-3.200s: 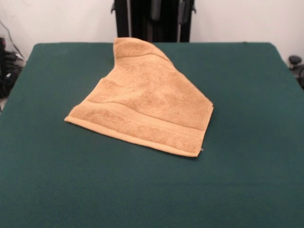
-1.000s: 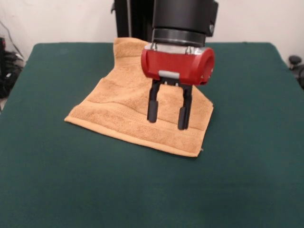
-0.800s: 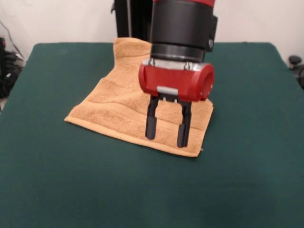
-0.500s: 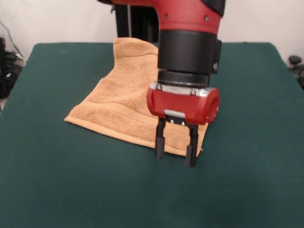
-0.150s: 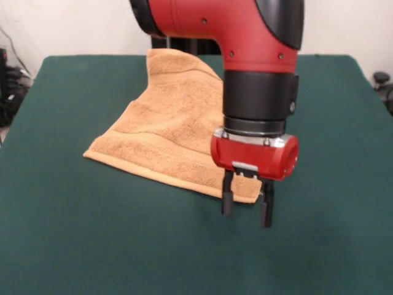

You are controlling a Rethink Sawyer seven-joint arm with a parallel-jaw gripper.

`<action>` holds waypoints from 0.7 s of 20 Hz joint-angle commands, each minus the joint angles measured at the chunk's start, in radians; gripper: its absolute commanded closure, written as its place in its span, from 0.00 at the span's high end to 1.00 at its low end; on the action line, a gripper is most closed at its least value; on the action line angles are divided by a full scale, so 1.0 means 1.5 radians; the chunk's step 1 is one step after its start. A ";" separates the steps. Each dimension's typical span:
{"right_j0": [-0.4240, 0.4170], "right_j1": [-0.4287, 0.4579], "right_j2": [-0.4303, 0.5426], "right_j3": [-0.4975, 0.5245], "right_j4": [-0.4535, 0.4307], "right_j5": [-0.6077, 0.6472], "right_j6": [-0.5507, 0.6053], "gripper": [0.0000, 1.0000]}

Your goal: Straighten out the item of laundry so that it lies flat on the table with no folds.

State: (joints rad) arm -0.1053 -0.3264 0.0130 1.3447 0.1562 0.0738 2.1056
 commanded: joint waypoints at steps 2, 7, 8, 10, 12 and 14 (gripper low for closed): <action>0.036 0.000 0.066 0.042 0.038 0.036 0.119 1.00; 0.039 0.002 0.055 0.049 0.030 0.049 0.110 1.00; 0.044 -0.003 0.047 0.053 0.029 0.058 0.108 1.00; 0.046 -0.013 0.037 0.063 0.026 0.070 0.106 1.00; 0.043 -0.025 0.031 0.074 0.022 0.087 0.099 1.00; 0.043 -0.036 0.022 0.082 0.019 0.107 0.094 1.00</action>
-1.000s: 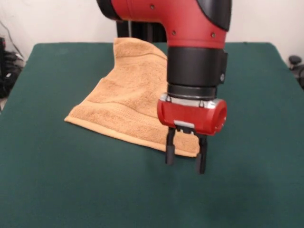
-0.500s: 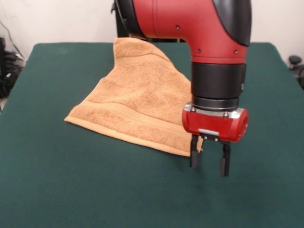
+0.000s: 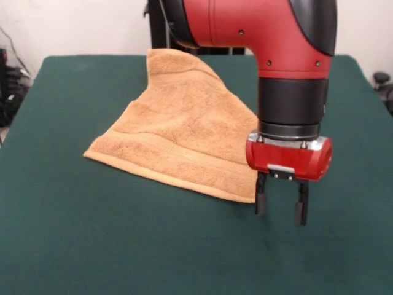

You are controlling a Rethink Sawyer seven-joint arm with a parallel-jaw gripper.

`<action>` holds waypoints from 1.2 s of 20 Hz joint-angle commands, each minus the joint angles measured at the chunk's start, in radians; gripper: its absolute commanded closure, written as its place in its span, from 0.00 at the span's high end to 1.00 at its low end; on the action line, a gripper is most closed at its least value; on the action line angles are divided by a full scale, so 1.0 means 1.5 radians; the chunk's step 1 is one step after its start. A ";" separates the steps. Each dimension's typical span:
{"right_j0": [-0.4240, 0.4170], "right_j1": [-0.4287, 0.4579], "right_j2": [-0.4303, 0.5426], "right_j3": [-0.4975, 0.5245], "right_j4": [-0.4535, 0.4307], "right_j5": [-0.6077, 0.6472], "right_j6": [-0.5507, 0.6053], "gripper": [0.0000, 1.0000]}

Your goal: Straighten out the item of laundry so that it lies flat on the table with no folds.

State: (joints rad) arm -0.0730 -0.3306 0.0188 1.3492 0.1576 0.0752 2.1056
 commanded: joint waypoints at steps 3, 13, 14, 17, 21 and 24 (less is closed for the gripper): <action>0.020 -0.045 0.010 0.099 0.013 0.130 0.088 1.00; 0.015 -0.057 -0.013 0.136 -0.008 0.197 0.067 1.00; 0.013 -0.057 -0.009 0.139 -0.007 0.199 0.068 1.00; 0.013 -0.055 -0.006 0.144 -0.002 0.207 0.077 1.00; 0.018 -0.054 -0.010 0.146 -0.001 0.212 0.085 1.00; 0.020 -0.051 -0.011 0.147 0.000 0.210 0.090 1.00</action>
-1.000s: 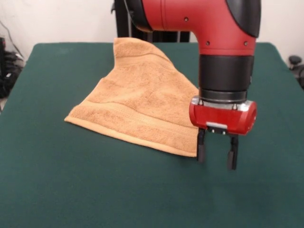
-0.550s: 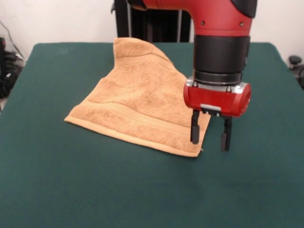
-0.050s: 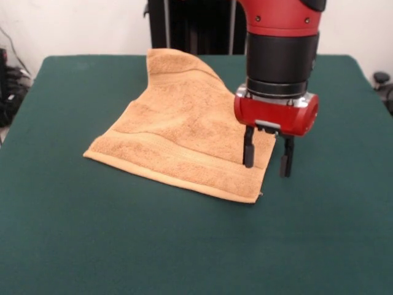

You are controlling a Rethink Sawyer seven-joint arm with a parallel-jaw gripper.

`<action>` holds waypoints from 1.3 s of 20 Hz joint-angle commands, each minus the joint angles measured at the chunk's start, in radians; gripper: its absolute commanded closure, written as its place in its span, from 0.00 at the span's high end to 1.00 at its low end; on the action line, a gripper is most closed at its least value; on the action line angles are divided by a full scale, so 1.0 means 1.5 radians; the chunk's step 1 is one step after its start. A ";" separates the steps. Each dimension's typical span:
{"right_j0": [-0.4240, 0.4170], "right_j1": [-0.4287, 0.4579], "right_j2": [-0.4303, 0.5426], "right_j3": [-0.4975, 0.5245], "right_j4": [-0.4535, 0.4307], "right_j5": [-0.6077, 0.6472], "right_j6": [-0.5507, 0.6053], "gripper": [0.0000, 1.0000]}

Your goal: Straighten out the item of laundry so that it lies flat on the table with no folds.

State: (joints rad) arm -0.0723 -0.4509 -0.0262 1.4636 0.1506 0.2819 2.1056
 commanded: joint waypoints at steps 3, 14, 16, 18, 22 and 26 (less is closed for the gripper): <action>0.017 0.032 0.022 0.073 0.006 0.072 0.090 1.00; 0.021 0.075 0.010 0.039 0.001 0.043 0.089 1.00; 0.023 0.084 0.009 0.036 0.001 0.033 0.091 1.00; 0.027 0.092 0.008 0.038 0.001 0.016 0.098 1.00; 0.033 0.111 0.006 0.044 0.001 -0.027 0.112 1.00; 0.040 0.117 0.001 0.044 0.004 -0.041 0.120 1.00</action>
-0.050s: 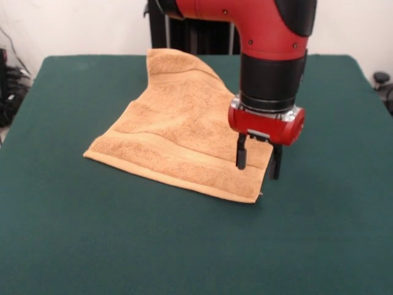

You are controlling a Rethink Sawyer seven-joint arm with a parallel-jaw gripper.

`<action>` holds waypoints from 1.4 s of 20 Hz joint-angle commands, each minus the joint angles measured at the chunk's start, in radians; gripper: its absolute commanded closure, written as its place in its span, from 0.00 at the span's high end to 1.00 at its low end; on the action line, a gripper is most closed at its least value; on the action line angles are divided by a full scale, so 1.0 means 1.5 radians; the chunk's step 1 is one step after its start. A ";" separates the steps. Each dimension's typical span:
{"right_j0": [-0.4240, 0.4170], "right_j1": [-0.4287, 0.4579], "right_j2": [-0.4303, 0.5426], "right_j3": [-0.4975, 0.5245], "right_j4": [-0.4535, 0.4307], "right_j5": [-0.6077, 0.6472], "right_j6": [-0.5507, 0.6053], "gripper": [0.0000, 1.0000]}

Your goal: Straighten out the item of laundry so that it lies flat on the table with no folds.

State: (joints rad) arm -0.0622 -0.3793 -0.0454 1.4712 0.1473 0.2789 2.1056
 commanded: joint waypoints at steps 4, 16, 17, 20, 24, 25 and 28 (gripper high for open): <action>0.033 0.076 0.018 0.043 0.008 -0.053 0.120 1.00; 0.043 0.101 0.018 0.049 0.019 -0.125 0.139 1.00; 0.046 0.103 0.015 0.048 0.022 -0.129 0.142 1.00; 0.055 0.103 0.003 0.047 0.024 -0.138 0.147 1.00; 0.066 0.099 -0.014 0.046 0.029 -0.143 0.149 1.00; 0.063 0.099 -0.011 0.047 0.029 -0.140 0.146 1.00; 0.059 0.097 -0.006 0.048 0.027 -0.126 0.134 1.00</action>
State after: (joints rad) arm 0.0046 -0.3092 -0.1042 1.4903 0.1476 0.1447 2.1056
